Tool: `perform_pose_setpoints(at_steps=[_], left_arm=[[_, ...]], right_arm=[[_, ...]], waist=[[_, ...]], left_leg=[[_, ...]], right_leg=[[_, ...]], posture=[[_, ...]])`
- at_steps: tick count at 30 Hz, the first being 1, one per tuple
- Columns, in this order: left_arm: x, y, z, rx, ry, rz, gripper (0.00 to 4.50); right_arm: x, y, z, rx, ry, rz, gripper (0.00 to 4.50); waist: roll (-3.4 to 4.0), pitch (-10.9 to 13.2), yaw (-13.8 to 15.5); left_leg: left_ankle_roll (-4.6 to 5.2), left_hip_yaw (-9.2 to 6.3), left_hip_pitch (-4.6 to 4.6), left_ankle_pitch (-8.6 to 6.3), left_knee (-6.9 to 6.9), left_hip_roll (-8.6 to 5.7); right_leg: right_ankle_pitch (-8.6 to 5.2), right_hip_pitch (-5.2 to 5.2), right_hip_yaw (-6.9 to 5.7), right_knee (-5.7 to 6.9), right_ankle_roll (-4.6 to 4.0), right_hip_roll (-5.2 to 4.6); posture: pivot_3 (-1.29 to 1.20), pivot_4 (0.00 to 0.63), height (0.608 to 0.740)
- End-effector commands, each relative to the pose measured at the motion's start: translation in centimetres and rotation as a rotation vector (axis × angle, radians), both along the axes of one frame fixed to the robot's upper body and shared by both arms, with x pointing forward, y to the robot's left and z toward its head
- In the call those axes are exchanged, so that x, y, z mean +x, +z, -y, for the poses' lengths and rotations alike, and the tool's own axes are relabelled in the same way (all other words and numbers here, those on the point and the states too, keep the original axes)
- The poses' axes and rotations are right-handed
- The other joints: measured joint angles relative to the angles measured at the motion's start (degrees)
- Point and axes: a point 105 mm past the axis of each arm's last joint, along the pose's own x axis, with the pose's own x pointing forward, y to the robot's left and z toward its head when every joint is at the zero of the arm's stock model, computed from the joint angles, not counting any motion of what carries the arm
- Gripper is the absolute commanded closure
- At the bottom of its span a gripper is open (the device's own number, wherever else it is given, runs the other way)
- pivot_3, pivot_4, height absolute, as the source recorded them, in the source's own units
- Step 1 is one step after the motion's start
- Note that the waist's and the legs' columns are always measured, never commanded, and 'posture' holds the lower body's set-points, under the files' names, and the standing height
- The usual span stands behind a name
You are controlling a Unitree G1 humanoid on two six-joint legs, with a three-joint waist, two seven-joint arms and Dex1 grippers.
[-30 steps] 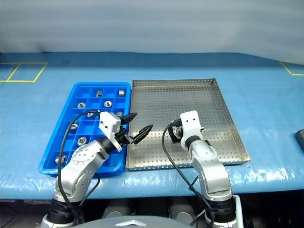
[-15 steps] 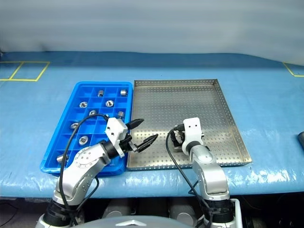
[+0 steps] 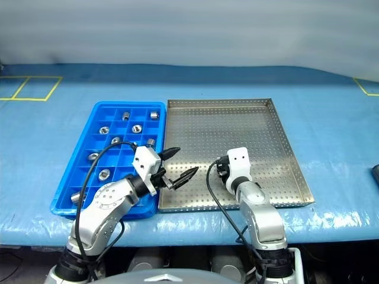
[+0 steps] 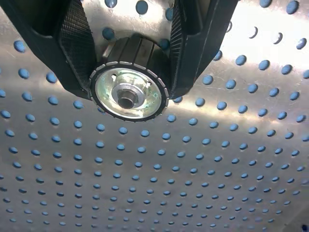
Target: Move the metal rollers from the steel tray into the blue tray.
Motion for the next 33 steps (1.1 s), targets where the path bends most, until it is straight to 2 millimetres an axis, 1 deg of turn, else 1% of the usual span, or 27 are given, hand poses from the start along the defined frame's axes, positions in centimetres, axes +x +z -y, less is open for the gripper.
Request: perform_pose_setpoints(at_steps=[1, 5, 8, 10, 14, 19, 26, 33], left_arm=[[-0.3, 2.3, -0.3, -0.033, 0.041, 0.130, 0.00], [-0.5, 2.9, -1.5, -0.044, 0.106, 0.197, 0.00], [-0.5, 3.0, -2.6, -0.038, 0.177, 0.221, 0.00], [-0.6, 3.1, -3.5, -0.037, 0.240, 0.237, 0.00], [-0.8, 3.2, -4.9, -0.024, 0.348, 0.256, 0.00], [-1.6, 3.2, -6.4, -0.009, 0.435, 0.254, 0.00], [-2.4, 3.0, -7.5, 0.000, 0.488, 0.243, 0.00], [-2.6, 2.9, -7.5, -0.001, 0.482, 0.241, 0.00]], right_arm=[[0.5, 4.2, -1.7, 0.000, 0.089, 0.143, 2.71], [1.2, 7.2, -3.7, -0.029, 0.194, 0.232, 2.71], [1.7, 8.4, -5.2, -0.046, 0.272, 0.268, 2.71], [2.0, 8.7, -6.3, -0.047, 0.318, 0.278, 2.71], [2.5, 8.8, -8.1, -0.048, 0.393, 0.282, 2.71], [2.9, 8.8, -10.1, -0.040, 0.474, 0.291, 2.71], [3.3, 8.3, -11.5, -0.023, 0.529, 0.282, 2.71], [3.7, 7.7, -12.3, 0.004, 0.542, 0.261, 2.71]], waist=[[0.00, 0.00, 0.16], [0.01, 0.01, 0.82], [0.01, 0.01, 1.92], [0.01, 0.01, 2.43], [0.00, 0.02, 4.35], [0.01, 0.03, 6.70], [0.04, 0.05, 10.80], [0.05, 0.05, 14.76]], left_leg=[[0.00, -0.01, 0.00, 0.00, -0.01, 0.00], [0.00, -0.02, 0.00, 0.00, -0.02, 0.01], [0.00, -0.07, -0.02, 0.00, -0.03, 0.01], [0.00, -0.09, -0.04, 0.00, -0.06, 0.00], [0.00, -0.12, -0.10, 0.00, -0.08, 0.00], [0.01, -0.15, -0.13, -0.01, -0.09, 0.00], [0.00, -0.13, -0.23, -0.01, -0.09, 0.02], [-0.02, -0.15, -0.33, -0.01, -0.11, 0.08]], right_leg=[[0.00, 0.00, -0.01, 0.00, 0.00, 0.00], [0.00, -0.01, -0.03, 0.00, -0.01, 0.01], [-0.01, 0.01, -0.11, -0.04, -0.02, 0.01], [-0.01, 0.00, -0.13, -0.08, -0.02, 0.01], [0.00, -0.01, -0.18, -0.15, -0.02, 0.00], [-0.01, 0.00, -0.27, -0.19, -0.02, -0.01], [-0.04, -0.02, -0.48, -0.25, -0.06, -0.02], [-0.09, -0.08, -0.65, -0.26, -0.13, 0.00]], posture=[[0.19, 0.150, 0.740], [0.25, 0.150, 0.740], [0.30, 0.150, 0.740], [0.31, 0.150, 0.740], [0.40, 0.150, 0.740], [0.49, 0.150, 0.740], [0.54, 0.150, 0.740], [0.55, 0.150, 0.740]])
